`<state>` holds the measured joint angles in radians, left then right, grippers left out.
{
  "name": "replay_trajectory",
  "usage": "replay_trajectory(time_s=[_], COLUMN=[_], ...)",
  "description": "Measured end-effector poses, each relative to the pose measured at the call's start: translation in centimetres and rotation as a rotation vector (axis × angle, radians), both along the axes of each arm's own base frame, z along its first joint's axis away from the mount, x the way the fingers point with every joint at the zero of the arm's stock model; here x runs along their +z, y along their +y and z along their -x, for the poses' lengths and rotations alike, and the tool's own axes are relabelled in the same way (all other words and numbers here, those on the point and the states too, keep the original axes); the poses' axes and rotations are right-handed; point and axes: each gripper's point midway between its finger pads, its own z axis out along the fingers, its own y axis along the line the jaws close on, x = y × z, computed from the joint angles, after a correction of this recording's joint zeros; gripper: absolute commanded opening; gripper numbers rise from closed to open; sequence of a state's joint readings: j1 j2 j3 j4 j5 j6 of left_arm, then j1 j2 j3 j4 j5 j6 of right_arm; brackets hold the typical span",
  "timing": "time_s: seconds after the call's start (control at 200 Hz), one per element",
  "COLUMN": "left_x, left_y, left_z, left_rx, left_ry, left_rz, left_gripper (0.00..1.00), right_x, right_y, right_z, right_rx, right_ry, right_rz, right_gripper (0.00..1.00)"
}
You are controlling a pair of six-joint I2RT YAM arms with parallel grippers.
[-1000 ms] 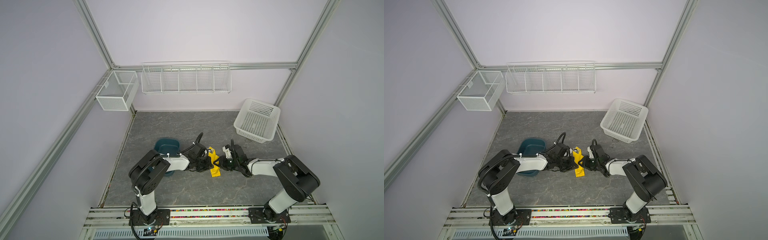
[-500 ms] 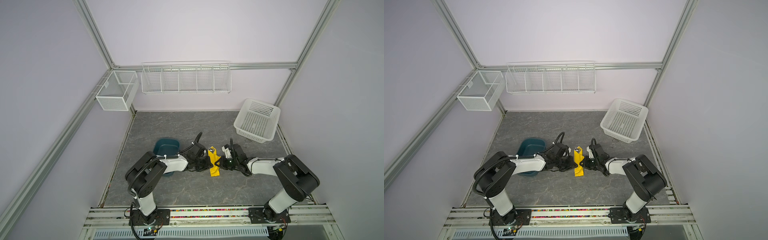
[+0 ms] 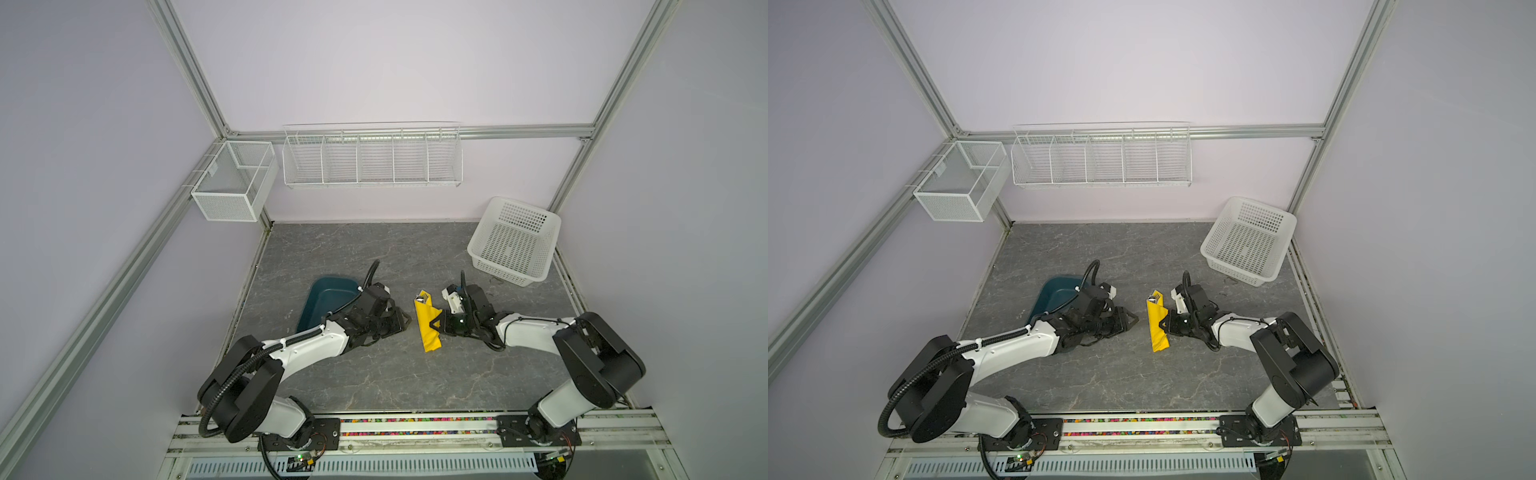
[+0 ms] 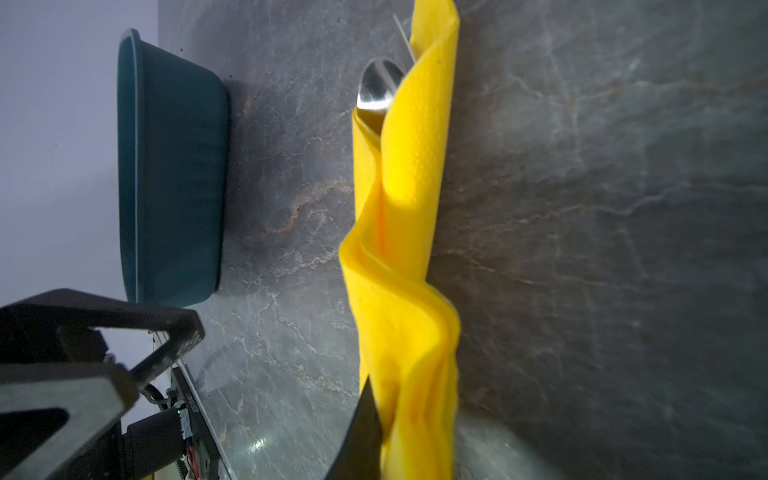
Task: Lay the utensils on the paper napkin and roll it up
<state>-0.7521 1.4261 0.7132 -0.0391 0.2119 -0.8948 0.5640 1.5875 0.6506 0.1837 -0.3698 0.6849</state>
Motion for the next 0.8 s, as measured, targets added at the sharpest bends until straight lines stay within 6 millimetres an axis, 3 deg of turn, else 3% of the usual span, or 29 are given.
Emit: replay_trajectory(time_s=[0.225, 0.455, 0.63, 0.8], left_x=[0.1, 0.2, 1.9, 3.0], left_y=[0.6, 0.2, -0.7, 0.8], left_z=[-0.5, -0.2, -0.8, -2.1], left_rx=[0.016, -0.021, -0.052, -0.006], left_ry=[-0.016, -0.017, -0.057, -0.075], left_rz=[0.003, 0.026, 0.146, 0.357], left_gripper=[0.63, 0.66, 0.75, 0.75], right_x=[1.1, 2.8, 5.5, 9.3], right_y=[0.2, 0.4, 0.9, 2.0], right_z=[0.1, 0.3, 0.3, -0.3], right_rx=[0.049, 0.070, 0.088, 0.113], right_ry=[-0.048, -0.080, -0.122, -0.171], right_rz=[0.000, -0.026, -0.074, -0.139], right_gripper=[0.10, 0.09, 0.10, 0.10])
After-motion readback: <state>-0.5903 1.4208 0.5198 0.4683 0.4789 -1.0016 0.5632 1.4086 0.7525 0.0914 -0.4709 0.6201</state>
